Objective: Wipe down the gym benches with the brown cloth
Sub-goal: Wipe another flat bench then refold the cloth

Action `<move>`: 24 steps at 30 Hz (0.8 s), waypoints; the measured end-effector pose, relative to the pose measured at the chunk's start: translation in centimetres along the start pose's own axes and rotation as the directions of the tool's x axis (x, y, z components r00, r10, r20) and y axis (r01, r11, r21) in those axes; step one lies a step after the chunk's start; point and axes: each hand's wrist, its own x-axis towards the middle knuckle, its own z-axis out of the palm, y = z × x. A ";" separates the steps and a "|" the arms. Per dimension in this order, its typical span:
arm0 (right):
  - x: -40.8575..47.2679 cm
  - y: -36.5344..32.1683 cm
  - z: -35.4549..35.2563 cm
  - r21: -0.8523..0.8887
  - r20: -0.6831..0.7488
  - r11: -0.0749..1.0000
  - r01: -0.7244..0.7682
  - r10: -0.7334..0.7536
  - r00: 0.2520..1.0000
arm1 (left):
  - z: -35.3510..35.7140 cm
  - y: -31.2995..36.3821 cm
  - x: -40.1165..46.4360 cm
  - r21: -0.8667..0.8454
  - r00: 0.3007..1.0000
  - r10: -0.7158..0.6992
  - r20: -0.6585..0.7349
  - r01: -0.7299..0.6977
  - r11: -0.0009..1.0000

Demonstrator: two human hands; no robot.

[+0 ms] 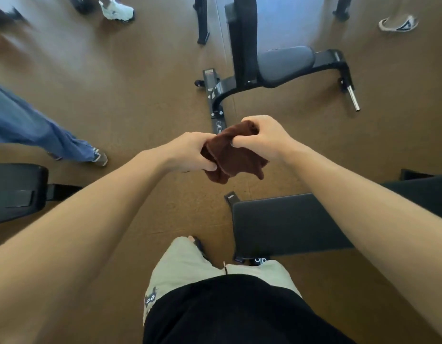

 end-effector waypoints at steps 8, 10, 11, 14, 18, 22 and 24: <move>12.5 -4.9 1.8 0.078 -0.137 0.986 -0.146 0.156 0.978 | -11.1 -8.8 9.0 -0.044 0.990 0.076 0.122 -0.071 0.997; 15.9 -6.4 2.8 0.116 -0.182 0.970 -0.216 0.234 0.955 | -14.6 -11.5 11.0 0.002 0.977 0.119 0.176 -0.121 0.993; 17.6 -7.2 3.2 0.133 -0.201 0.960 -0.248 0.271 0.941 | -16.6 -13.1 11.8 0.043 0.972 0.122 0.199 -0.133 0.990; 22.3 -9.7 3.7 0.200 -0.263 0.929 -0.313 0.358 0.896 | -23.1 -17.1 13.5 0.154 0.980 0.115 0.165 -0.141 0.978; 27.9 -12.4 3.9 0.315 -0.314 0.881 -0.354 0.449 0.837 | -30.6 -19.5 15.8 0.127 0.993 0.114 0.029 -0.116 0.985; 32.8 -14.6 3.7 0.369 -0.389 0.870 -0.326 0.463 0.796 | -35.3 -19.1 18.6 0.095 0.991 0.107 -0.075 -0.100 0.990; 35.2 -15.2 3.7 0.371 -0.431 0.874 -0.313 0.460 0.776 | -37.1 -18.6 20.2 0.039 0.993 0.061 -0.097 -0.057 0.998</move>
